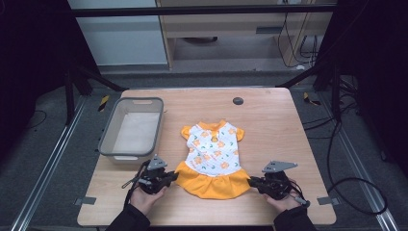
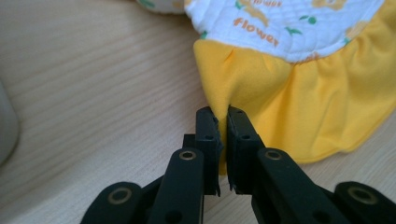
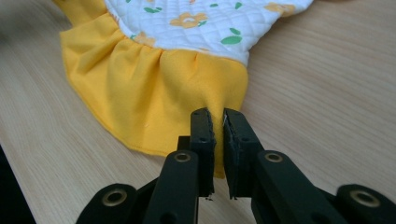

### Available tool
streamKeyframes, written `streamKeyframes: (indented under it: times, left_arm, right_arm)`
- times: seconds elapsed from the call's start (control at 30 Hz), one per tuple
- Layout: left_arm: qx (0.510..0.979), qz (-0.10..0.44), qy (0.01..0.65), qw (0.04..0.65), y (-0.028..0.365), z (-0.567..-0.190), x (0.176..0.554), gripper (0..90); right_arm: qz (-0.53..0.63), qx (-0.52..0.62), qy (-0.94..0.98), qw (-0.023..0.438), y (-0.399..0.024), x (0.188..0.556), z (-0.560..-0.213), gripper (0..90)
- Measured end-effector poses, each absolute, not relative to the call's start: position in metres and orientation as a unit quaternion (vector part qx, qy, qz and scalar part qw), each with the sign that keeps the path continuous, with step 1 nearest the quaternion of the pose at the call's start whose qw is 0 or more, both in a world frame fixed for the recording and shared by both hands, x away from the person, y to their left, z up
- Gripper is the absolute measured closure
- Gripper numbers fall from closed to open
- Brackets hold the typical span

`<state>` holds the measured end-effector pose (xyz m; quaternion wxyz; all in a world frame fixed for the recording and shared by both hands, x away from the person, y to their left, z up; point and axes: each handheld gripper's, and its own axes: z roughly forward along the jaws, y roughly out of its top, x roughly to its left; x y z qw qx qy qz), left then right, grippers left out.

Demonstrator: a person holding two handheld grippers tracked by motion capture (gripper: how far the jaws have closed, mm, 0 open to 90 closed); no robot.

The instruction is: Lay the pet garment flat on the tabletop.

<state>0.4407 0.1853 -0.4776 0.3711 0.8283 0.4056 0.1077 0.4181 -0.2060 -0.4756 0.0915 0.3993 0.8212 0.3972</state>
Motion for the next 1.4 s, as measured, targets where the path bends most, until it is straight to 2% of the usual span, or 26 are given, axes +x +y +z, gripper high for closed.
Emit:
streamKeyframes:
  times: [0.17, 0.27, 0.3, 0.4, 0.47, 0.63, 0.8, 0.87, 0.97, 1.1, 1.23, 1.4]
  left_arm:
    - [0.849, 0.121, 0.392, 0.332, 0.175, -0.488, 0.441, 80.0]
    - [0.847, 0.137, 0.392, 0.332, 0.178, -0.485, 0.435, 63.7]
    - [0.844, 0.141, 0.392, 0.339, 0.18, -0.483, 0.433, 60.3]
    - [0.829, 0.162, 0.388, 0.37, 0.19, -0.468, 0.424, 51.8]
    - [0.819, 0.171, 0.383, 0.391, 0.196, -0.456, 0.422, 49.2]
    - [0.813, 0.185, 0.366, 0.414, 0.187, -0.437, 0.426, 52.6]
    - [0.819, 0.18, 0.349, 0.418, 0.156, -0.434, 0.444, 65.0]
    - [0.825, 0.178, 0.343, 0.411, 0.142, -0.438, 0.453, 67.5]
    - [0.839, 0.173, 0.337, 0.39, 0.123, -0.451, 0.469, 68.9]
    - [0.853, 0.16, 0.345, 0.356, 0.119, -0.47, 0.482, 69.8]
    - [0.865, 0.151, 0.346, 0.33, 0.127, -0.485, 0.476, 70.4]
    - [0.872, 0.154, 0.329, 0.329, 0.129, -0.489, 0.465, 70.3]
  right_arm:
    - [0.357, 0.402, 0.835, 0.119, -0.206, 0.42, -0.483, 80.2]
    - [0.364, 0.401, 0.83, 0.137, -0.207, 0.419, -0.481, 71.9]
    - [0.37, 0.401, 0.825, 0.146, -0.208, 0.418, -0.479, 68.8]
    - [0.389, 0.396, 0.816, 0.16, -0.211, 0.416, -0.474, 66.9]
    - [0.407, 0.394, 0.807, 0.165, -0.212, 0.413, -0.47, 67.1]
    - [0.434, 0.388, 0.793, 0.18, -0.21, 0.416, -0.46, 71.8]
    - [0.464, 0.385, 0.779, 0.17, -0.199, 0.428, -0.457, 83.1]
    - [0.466, 0.384, 0.78, 0.165, -0.19, 0.435, -0.46, 84.9]
    - [0.452, 0.386, 0.789, 0.158, -0.178, 0.445, -0.47, 86.2]
    - [0.433, 0.384, 0.803, 0.143, -0.166, 0.451, -0.486, 86.2]
    - [0.405, 0.379, 0.82, 0.14, -0.161, 0.449, -0.497, 85.8]
    - [0.391, 0.368, 0.833, 0.133, -0.159, 0.444, -0.497, 85.8]
